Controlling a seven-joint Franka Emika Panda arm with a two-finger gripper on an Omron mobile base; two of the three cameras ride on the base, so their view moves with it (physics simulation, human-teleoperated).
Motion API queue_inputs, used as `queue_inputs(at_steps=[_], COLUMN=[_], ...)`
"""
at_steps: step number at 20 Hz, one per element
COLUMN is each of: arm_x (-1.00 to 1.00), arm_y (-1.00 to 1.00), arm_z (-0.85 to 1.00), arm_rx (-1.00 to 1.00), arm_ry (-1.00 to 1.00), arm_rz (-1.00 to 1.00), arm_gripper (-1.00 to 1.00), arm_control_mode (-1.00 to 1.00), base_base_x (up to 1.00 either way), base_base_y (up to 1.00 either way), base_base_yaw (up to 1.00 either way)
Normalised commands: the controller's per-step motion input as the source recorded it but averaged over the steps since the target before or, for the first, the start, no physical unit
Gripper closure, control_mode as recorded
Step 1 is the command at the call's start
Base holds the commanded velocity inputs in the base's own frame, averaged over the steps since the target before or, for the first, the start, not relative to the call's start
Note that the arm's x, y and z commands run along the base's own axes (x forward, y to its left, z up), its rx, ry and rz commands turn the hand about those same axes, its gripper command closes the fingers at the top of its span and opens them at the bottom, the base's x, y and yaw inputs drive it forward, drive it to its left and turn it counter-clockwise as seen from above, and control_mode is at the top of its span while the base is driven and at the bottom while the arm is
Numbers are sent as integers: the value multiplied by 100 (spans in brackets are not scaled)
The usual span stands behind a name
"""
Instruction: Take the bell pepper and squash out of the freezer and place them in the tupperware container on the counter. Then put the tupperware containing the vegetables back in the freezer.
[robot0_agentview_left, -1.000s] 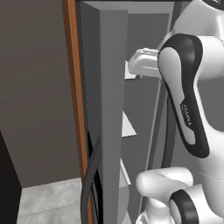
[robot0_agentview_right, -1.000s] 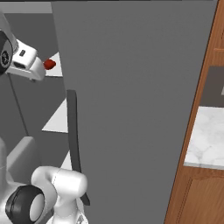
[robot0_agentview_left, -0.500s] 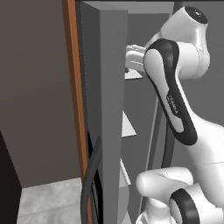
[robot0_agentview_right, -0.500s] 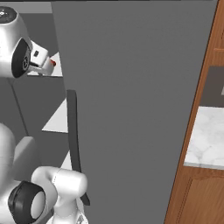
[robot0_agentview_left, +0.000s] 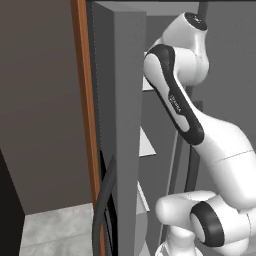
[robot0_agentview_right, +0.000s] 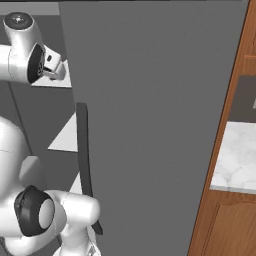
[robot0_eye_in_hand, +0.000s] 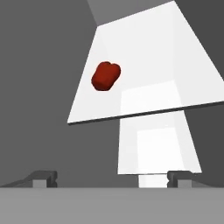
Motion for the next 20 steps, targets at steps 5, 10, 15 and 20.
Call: queue_inputs(at_steps=[5,10,15,20], arm_x=[60,44,46,51], arm_y=[15,15,12,7], arm_z=[-17,-25,-24,-19], arm_rx=[0,0,0,0], arm_ry=[0,0,0,0], arm_rz=[0,0,0,0], arm_gripper=[-100,-100,-100,-100], arm_control_mode=[-100,-100,-100,-100], base_base_x=[0,0,0,0], base_base_y=[0,0,0,0], base_base_yaw=[0,0,0,0])
